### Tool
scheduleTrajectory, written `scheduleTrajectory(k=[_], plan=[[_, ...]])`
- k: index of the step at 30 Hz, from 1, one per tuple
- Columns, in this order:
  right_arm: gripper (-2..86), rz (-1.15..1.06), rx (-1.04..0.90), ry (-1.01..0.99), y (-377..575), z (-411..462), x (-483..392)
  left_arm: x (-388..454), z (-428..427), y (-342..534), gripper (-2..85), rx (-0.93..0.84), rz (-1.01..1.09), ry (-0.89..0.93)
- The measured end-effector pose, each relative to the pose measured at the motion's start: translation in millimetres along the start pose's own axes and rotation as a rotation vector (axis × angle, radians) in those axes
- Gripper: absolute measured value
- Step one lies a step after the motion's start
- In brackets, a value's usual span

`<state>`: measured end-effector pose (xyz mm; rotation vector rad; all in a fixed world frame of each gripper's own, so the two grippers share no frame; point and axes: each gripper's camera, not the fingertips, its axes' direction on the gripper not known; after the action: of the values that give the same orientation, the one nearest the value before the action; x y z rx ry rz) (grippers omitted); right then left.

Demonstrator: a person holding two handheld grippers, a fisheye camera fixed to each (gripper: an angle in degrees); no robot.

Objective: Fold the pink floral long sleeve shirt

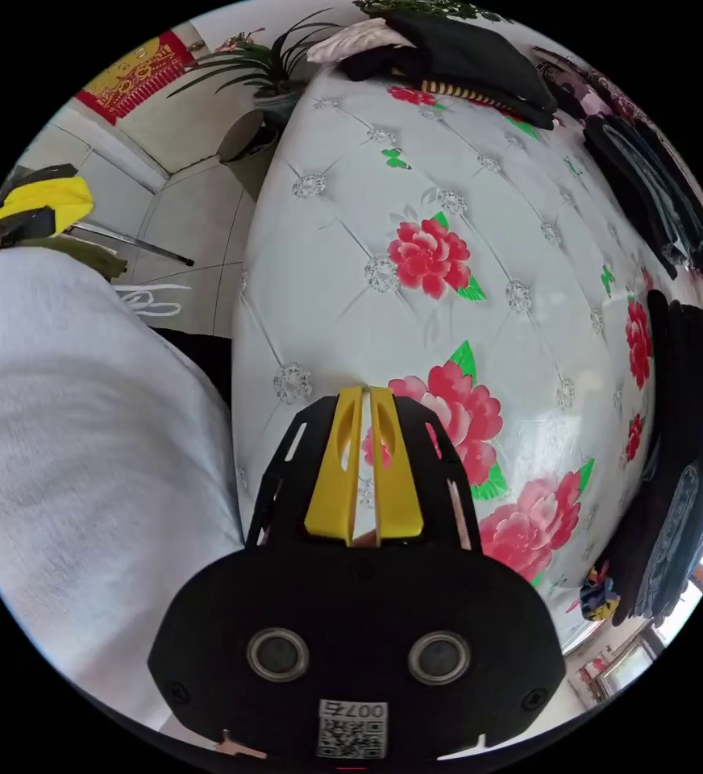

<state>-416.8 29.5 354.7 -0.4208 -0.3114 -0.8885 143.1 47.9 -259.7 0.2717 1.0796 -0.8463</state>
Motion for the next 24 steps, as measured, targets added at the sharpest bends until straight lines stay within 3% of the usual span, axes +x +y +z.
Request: scheduleTrajectory(k=[4, 7, 12, 20, 24], plan=[[0.1, 0.091, 0.156, -0.009, 9, 15, -1, 66, -13, 58, -1.0, -0.014, -0.011, -0.063], [0.3, 0.161, 0.222, -0.088, 13, 24, 9, 99, -10, 101, -1.0, -0.006, -0.032, 0.001], [1.9, 0.126, 0.28, -0.129, -5, 15, -5, 115, -10, 137, -1.0, -0.031, -0.031, 0.016], [4.0, -0.207, 0.637, -0.318, -89, -100, -130, 66, -31, 203, -1.0, 0.065, -0.074, 0.157], [4.9, -0.525, 0.826, -0.424, -137, -179, -258, 19, -61, 260, -1.0, 0.144, -0.081, 0.162]])
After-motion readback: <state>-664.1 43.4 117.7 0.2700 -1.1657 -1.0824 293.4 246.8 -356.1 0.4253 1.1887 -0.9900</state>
